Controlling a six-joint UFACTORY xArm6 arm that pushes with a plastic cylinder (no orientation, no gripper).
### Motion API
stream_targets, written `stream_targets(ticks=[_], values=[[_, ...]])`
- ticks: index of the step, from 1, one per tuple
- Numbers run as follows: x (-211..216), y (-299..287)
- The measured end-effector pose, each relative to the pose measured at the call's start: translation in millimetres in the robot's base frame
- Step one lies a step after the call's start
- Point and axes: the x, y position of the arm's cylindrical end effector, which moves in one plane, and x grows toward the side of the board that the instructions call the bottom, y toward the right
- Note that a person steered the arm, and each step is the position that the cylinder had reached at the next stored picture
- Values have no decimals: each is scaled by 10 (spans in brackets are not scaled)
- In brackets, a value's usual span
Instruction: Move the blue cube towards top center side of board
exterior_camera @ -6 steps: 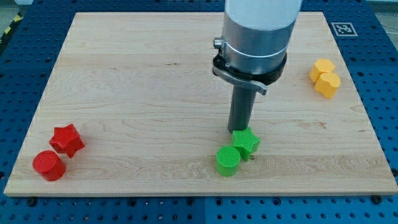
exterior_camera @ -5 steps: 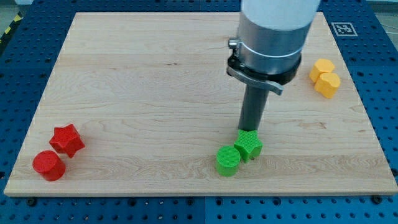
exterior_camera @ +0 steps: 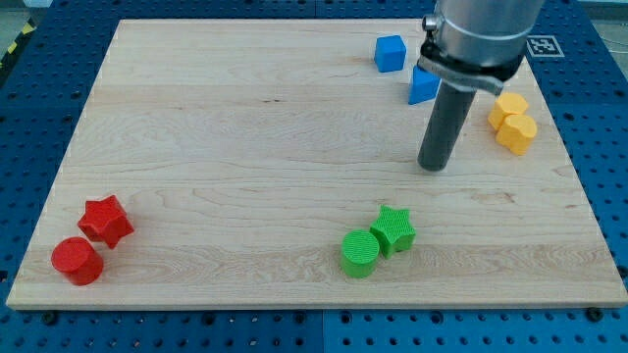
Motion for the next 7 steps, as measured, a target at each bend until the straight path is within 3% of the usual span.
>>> stream_targets(ticks=[4,7], values=[[-1410,484],[-1841,-523]])
